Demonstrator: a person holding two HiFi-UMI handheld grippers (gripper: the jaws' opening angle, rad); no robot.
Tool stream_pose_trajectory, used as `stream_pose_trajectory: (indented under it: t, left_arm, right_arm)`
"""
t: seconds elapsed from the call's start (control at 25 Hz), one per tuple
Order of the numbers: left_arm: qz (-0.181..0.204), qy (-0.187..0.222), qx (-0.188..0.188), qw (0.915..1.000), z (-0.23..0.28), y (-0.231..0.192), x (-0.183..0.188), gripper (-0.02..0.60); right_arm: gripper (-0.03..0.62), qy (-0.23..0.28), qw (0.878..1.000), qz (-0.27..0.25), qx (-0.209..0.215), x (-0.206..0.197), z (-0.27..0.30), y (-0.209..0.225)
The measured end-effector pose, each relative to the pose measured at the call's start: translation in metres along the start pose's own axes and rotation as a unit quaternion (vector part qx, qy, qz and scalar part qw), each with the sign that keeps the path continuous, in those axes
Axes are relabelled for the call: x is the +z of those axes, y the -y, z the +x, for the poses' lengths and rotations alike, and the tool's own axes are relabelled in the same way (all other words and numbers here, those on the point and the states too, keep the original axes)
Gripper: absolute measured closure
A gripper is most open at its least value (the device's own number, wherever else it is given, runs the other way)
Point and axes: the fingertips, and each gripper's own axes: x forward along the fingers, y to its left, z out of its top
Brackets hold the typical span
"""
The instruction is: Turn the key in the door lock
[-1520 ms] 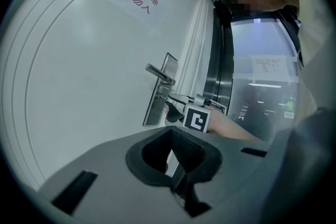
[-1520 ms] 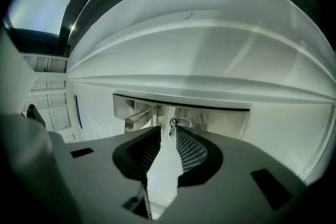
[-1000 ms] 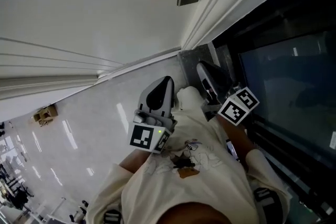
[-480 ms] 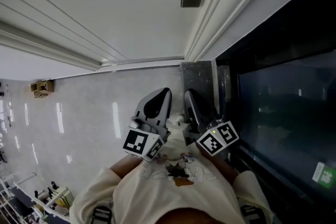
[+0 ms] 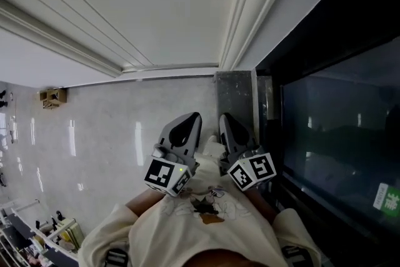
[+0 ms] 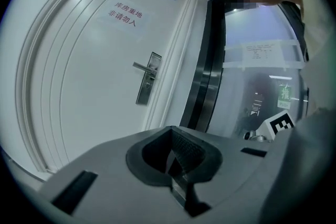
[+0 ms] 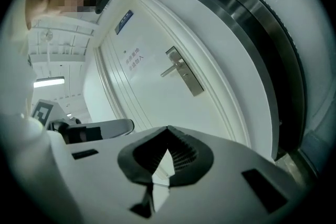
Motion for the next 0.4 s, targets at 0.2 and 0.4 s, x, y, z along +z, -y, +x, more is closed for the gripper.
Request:
stream_pose_trajectory:
  t: [0.2, 0.4]
  left_arm:
    - [0.013, 0.007, -0.035, 0.9993, -0.021, 0.018, 0.006, 0.577]
    - [0.012, 0.004, -0.049, 0.9987, -0.041, 0.014, -0.003, 0.576]
  right_arm:
    - [0.588, 0.018, 1.000, -0.009, -0.002, 0.008, -0.008, -0.019]
    - [0.588, 0.016, 1.000, -0.008, 0.000, -0.002, 0.001, -0.042]
